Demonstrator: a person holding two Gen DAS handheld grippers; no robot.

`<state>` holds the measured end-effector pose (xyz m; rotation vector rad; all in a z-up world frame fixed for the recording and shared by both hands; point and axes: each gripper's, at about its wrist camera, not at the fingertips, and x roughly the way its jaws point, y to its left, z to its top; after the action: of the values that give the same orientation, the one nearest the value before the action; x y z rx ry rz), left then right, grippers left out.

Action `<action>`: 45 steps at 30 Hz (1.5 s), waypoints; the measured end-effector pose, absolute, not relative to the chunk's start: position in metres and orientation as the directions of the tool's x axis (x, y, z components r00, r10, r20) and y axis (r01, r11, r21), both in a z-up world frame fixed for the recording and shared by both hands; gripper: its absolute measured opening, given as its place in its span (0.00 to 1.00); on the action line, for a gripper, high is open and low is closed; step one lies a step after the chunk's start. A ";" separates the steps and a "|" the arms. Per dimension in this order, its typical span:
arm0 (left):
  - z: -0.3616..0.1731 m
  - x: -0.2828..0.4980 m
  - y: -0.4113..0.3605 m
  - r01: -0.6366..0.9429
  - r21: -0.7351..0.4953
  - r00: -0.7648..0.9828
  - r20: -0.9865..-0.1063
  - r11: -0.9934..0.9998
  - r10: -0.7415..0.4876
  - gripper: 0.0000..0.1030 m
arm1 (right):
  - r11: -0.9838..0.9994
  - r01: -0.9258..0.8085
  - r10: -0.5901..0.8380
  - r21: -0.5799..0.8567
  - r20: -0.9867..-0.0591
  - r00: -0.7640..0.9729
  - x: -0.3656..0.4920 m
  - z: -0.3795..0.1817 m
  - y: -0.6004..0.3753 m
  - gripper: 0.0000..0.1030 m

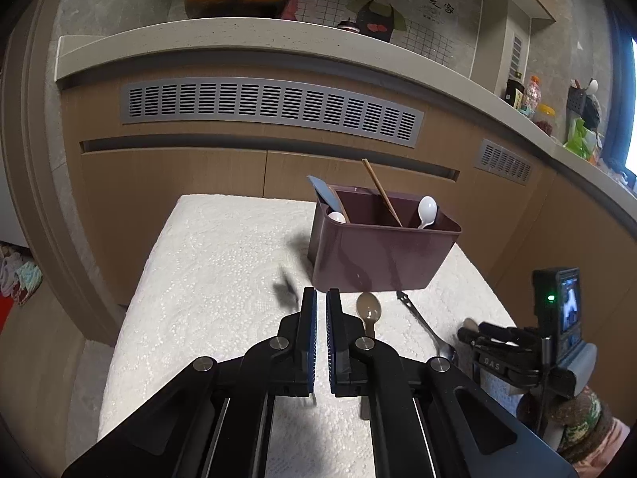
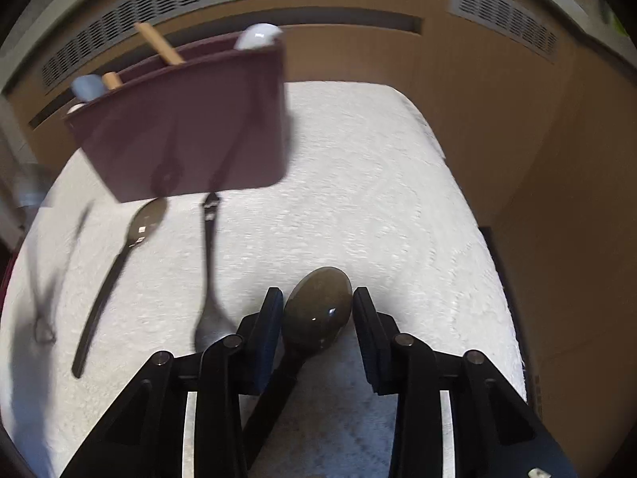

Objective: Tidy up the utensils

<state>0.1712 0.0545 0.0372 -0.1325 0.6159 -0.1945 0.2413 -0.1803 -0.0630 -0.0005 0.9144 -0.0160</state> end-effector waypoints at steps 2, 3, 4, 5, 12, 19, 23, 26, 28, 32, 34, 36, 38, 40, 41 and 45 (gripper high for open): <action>0.036 0.175 0.054 0.136 -0.170 0.796 -0.568 0.976 -0.210 0.04 | 1.000 -0.006 -0.011 -0.019 -0.761 0.649 0.233 -0.051 -0.178 0.32; 0.034 0.178 0.054 0.126 -0.167 0.790 -0.579 0.978 -0.201 0.04 | 1.000 -0.010 -0.003 -0.013 -0.753 0.658 0.230 -0.046 -0.180 0.32; 0.031 0.184 0.056 0.117 -0.166 0.775 -0.602 0.979 -0.195 0.04 | 1.000 -0.013 0.008 -0.001 -0.750 0.661 0.227 -0.042 -0.182 0.32; 0.026 0.191 0.058 0.109 -0.164 0.753 -0.631 0.980 -0.189 0.07 | 1.000 -0.018 0.020 0.011 -0.747 0.665 0.223 -0.039 -0.186 0.32; -0.008 0.233 0.109 -0.115 -0.228 0.625 -0.773 0.967 -0.108 0.52 | 1.000 -0.010 0.017 0.015 -0.718 0.696 0.205 -0.029 -0.194 0.32; -0.035 0.297 0.120 -0.244 -0.264 0.466 -0.876 0.933 -0.125 0.53 | 1.000 -0.014 0.025 0.021 -0.720 0.694 0.207 -0.045 -0.194 0.32; -0.054 0.319 0.097 -0.268 -0.190 0.422 -0.904 0.945 -0.063 0.53 | 1.000 -0.017 0.016 0.006 -0.714 0.700 0.204 -0.052 -0.192 0.32; -0.063 0.322 0.082 -0.275 -0.132 0.439 -0.898 0.952 0.003 0.53 | 1.000 -0.031 0.023 0.002 -0.717 0.697 0.203 -0.056 -0.190 0.32; -0.065 0.319 0.068 -0.241 -0.054 0.474 -0.878 0.969 0.069 0.51 | 0.999 -0.033 0.023 -0.001 -0.716 0.697 0.203 -0.058 -0.189 0.32; -0.064 0.294 0.058 -0.181 0.018 0.545 -0.830 0.983 0.116 0.32 | 0.999 -0.048 0.042 0.011 -0.695 0.718 0.200 -0.054 -0.191 0.32; -0.058 0.274 0.058 -0.144 0.000 0.575 -0.814 0.990 0.084 0.32 | 0.997 -0.066 0.073 0.036 -0.663 0.745 0.195 -0.046 -0.194 0.32; -0.047 0.242 0.055 -0.082 -0.017 0.619 -0.784 0.996 0.038 0.32 | 0.995 -0.090 0.102 0.051 -0.634 0.766 0.191 -0.036 -0.196 0.32; -0.037 0.216 0.052 -0.030 -0.058 0.645 -0.763 0.998 -0.025 0.32 | 0.992 -0.110 0.120 0.055 -0.621 0.775 0.188 -0.030 -0.196 0.32; -0.025 0.188 0.050 0.010 -0.096 0.675 -0.734 0.995 -0.078 0.32 | 0.992 -0.120 0.122 0.045 -0.617 0.778 0.187 -0.026 -0.194 0.32; -0.018 0.177 0.050 0.027 -0.112 0.690 -0.717 0.993 -0.100 0.32 | 0.992 -0.121 0.118 0.037 -0.616 0.779 0.187 -0.024 -0.192 0.32; 0.002 0.153 0.040 0.065 -0.146 0.733 -0.664 0.987 -0.146 0.32 | 0.993 -0.120 0.109 0.025 -0.618 0.779 0.188 -0.020 -0.188 0.32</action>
<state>0.1529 0.0400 0.0025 -0.1154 0.7389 -0.1162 0.1878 -0.1884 -0.0202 -0.0162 0.6665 0.1236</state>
